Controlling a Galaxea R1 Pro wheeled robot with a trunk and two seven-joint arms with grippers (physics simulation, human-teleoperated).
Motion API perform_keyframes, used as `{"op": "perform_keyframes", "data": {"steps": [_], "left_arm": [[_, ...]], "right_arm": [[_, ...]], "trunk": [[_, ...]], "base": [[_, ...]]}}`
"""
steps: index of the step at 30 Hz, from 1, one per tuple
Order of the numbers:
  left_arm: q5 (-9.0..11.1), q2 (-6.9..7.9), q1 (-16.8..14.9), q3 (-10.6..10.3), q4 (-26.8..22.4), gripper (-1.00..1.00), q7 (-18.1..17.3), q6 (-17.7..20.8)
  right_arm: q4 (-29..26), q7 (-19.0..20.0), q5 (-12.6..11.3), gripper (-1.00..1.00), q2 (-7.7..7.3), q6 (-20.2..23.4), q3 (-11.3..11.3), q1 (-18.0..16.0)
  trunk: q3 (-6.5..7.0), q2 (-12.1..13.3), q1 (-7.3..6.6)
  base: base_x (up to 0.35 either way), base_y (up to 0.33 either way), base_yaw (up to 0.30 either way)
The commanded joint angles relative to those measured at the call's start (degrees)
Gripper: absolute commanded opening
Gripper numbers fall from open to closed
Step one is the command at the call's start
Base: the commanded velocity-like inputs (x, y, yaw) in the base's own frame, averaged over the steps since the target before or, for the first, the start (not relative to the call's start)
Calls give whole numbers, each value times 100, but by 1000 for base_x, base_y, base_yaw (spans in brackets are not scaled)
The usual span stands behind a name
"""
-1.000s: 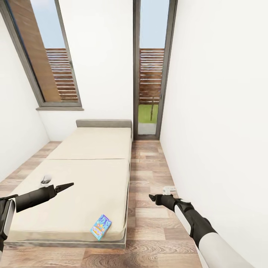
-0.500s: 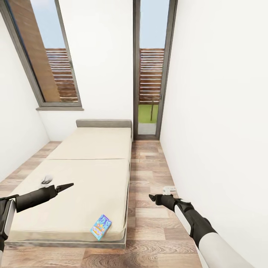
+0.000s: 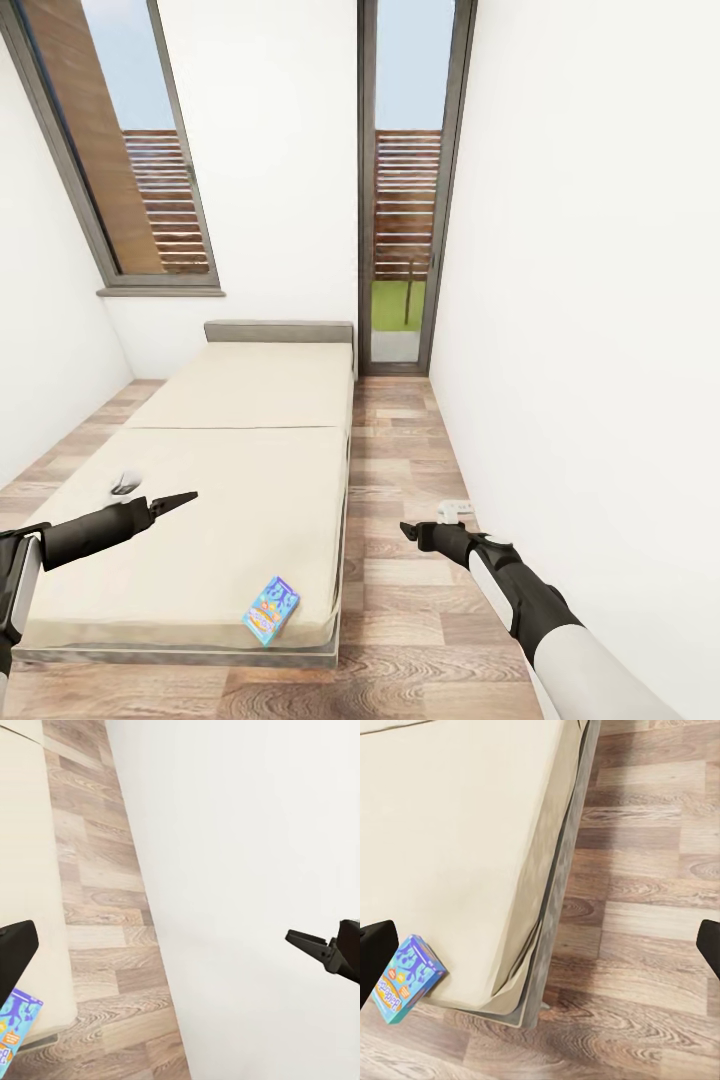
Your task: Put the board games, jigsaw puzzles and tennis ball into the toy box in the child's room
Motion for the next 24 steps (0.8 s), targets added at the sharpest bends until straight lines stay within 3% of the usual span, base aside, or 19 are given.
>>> {"op": "perform_keyframes", "data": {"steps": [1, 15, 24], "left_arm": [[-19, -1, -7, 8, -2, 100, -33, 53], [-25, -11, -7, 7, 11, 100, 19, 60], [-37, -19, -7, -1, 308, 100, 30, 52]], "right_arm": [[-8, -1, -29, 100, -4, 27, 13, -4], [-10, -1, -74, 100, -4, 27, 4, -4], [-10, -1, -111, 100, -9, 26, -11, -4]], "trunk": [[-31, -55, 26], [-282, -616, 333], [-444, -977, 531]], "base": [[0, 0, 0], [0, 0, 0], [0, 0, 0]]}}
